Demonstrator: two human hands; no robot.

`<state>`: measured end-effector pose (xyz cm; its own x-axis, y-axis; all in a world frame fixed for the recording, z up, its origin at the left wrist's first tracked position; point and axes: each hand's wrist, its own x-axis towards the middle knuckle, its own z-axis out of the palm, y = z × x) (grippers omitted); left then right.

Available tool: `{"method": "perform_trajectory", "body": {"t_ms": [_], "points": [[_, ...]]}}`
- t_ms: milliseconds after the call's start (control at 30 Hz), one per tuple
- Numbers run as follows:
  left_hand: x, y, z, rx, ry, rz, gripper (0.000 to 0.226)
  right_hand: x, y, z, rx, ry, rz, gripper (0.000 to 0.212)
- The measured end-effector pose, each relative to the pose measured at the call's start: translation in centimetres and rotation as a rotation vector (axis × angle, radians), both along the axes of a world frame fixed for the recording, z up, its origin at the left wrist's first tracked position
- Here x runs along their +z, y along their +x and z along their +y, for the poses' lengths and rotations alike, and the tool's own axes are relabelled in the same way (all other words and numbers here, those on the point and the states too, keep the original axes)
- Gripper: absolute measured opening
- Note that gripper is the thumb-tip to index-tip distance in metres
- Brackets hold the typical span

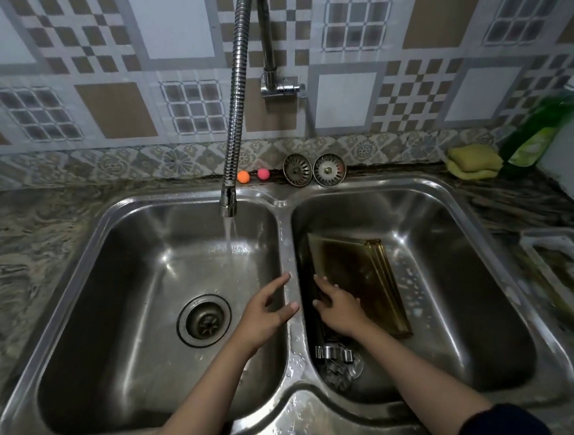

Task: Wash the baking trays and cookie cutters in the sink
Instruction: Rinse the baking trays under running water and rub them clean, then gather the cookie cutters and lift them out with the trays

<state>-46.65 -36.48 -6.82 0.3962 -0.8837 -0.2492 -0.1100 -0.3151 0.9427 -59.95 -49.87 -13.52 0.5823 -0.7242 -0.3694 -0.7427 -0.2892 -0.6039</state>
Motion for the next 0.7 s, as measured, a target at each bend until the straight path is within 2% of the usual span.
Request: {"method": "perform_trajectory", "body": {"t_ms": [67,167,267,367,433,500,567,700], "points": [[0.9,-0.7,0.3,0.023,-0.001,-0.042,0.053,1.2,-0.2,-0.5,-0.029,-0.038,-0.128,0.060],[3.6,-1.8,0.4,0.040,-0.047,-0.218,0.045,5.1,0.4,-1.2,-0.096,-0.141,-0.418,0.052],[8.6,-2.6,0.0,0.151,-0.332,-0.319,0.026,10.2,2.2,-2.6,-0.136,-0.299,-0.681,0.041],[14.2,-1.9,-0.7,0.323,-0.655,-0.521,0.016,15.3,5.0,-5.1,-0.150,-0.386,-0.874,0.035],[17.1,-0.7,-1.3,0.432,-0.755,-0.691,0.016,18.4,6.9,-7.3,-0.171,-0.423,-0.926,0.036],[18.7,0.9,-2.0,0.513,-0.726,-0.780,0.019,20.7,8.7,-9.7,-0.196,-0.454,-0.943,0.038],[19.6,2.4,-2.7,0.505,-0.643,-0.746,0.023,22.0,10.2,-12.0,-0.214,-0.474,-0.914,0.039],[20.2,4.5,-3.6,0.446,-0.581,-0.561,0.034,22.7,12.8,-14.8,-0.248,-0.508,-0.832,0.029]]}}
